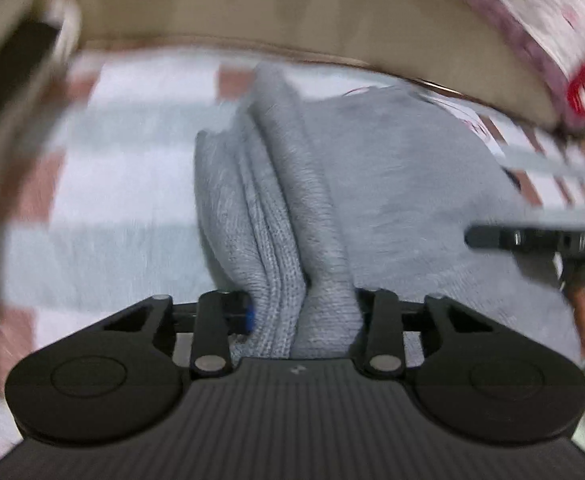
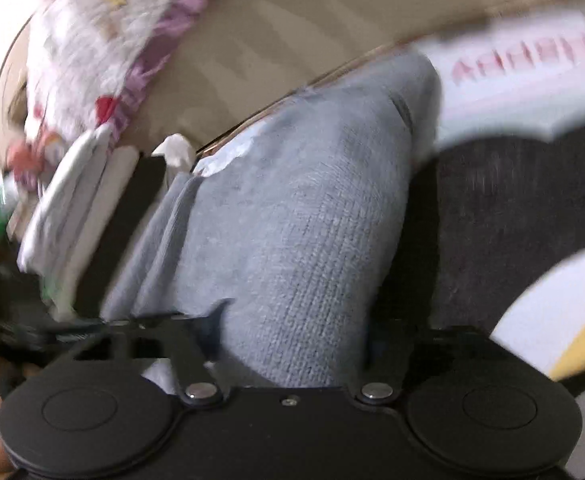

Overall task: Fold clothes
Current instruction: 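Grasp the folded cardigan with both grippers at its folded edge, then lift the folded cardigan with both grippers toward the white clothes stack, then lower the cardigan onto the white clothes stack and open both grippers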

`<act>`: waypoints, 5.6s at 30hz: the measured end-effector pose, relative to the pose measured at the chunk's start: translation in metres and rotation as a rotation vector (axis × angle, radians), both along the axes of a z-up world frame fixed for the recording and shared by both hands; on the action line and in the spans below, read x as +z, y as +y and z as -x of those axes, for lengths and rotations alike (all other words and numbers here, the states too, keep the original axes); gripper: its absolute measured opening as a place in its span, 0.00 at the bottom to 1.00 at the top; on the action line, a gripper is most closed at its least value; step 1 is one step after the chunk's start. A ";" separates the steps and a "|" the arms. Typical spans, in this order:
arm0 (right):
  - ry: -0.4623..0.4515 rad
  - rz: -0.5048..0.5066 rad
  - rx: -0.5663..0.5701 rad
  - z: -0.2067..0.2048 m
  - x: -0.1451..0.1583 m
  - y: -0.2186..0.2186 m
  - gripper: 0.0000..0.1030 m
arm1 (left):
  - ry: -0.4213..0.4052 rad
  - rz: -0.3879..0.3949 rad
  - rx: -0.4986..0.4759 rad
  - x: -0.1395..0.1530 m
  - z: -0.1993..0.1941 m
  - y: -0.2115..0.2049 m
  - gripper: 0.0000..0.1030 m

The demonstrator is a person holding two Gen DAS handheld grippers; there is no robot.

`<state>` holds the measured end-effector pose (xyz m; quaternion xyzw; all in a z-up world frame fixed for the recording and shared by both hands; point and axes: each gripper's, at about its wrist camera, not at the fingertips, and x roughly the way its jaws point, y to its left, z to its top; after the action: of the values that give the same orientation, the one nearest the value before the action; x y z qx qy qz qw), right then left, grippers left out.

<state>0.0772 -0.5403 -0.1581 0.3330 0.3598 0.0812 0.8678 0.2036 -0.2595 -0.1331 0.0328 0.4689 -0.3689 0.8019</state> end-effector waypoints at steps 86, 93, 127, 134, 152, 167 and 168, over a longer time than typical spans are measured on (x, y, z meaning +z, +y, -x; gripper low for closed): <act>-0.251 -0.102 0.306 -0.220 0.150 0.281 0.59 | -0.641 -0.124 0.488 0.182 -0.105 0.296 0.38; -0.241 -0.171 0.285 -0.175 0.144 0.275 0.67 | -0.616 -0.018 0.703 0.139 -0.110 0.324 0.49; -0.071 -0.251 0.231 -0.170 0.113 0.343 0.59 | -0.546 0.287 0.582 0.141 -0.040 0.337 0.50; -0.053 -0.250 0.251 -0.153 0.141 0.295 0.69 | -0.357 0.305 0.656 0.098 -0.057 0.328 0.52; -0.416 0.028 0.020 -0.292 0.175 0.262 0.29 | -0.390 0.168 0.656 0.095 -0.059 0.313 0.53; -0.381 0.213 0.083 -0.191 0.165 0.296 0.58 | -0.442 0.033 0.763 0.114 -0.046 0.298 0.76; -0.388 0.217 0.102 -0.178 0.162 0.303 0.58 | -0.446 -0.003 0.778 0.117 -0.041 0.296 0.76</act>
<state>0.2554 -0.2371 0.0041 0.1973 0.2093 0.1482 0.9462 0.2442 0.0361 -0.0159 -0.0661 0.2625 -0.0229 0.9624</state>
